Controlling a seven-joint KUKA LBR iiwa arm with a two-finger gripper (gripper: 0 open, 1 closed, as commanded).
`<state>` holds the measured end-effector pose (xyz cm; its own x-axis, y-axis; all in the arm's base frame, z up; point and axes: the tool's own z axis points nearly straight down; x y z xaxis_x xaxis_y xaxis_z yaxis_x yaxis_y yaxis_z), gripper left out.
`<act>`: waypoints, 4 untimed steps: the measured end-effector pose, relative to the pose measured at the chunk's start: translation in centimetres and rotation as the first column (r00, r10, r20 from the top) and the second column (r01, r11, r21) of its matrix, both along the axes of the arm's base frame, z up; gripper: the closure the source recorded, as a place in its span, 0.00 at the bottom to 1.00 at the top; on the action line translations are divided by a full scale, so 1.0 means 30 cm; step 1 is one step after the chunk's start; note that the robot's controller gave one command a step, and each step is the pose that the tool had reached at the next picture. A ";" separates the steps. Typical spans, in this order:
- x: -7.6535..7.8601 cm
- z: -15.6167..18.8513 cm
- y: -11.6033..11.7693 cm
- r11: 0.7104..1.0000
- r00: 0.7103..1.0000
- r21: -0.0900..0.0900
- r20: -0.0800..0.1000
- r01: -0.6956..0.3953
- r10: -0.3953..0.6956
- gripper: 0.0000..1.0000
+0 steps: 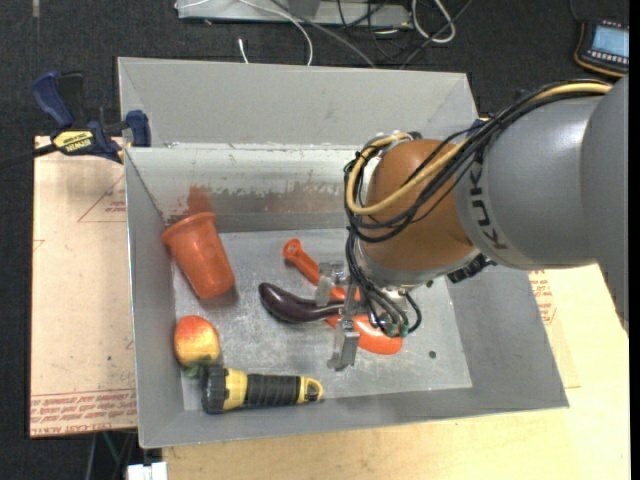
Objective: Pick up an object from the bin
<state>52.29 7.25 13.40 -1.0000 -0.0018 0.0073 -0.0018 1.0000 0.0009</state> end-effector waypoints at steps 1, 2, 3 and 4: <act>0.008 0.011 -0.002 1.000 1.000 0.000 0.007 0.003 -0.003 0.00; 0.188 -0.209 -0.001 0.995 0.995 0.003 0.010 0.097 -0.097 0.00; 0.130 -0.059 0.049 0.984 0.984 0.005 0.014 0.178 -0.178 0.00; 0.105 -0.115 0.081 0.984 0.984 0.002 0.006 0.181 -0.181 0.00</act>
Offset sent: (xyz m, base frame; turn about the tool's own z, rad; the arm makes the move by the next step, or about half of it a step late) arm 0.0550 -0.0011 -0.0640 0.0985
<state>55.45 9.67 9.94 -0.9839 0.1788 0.0013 0.1788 0.9839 0.0033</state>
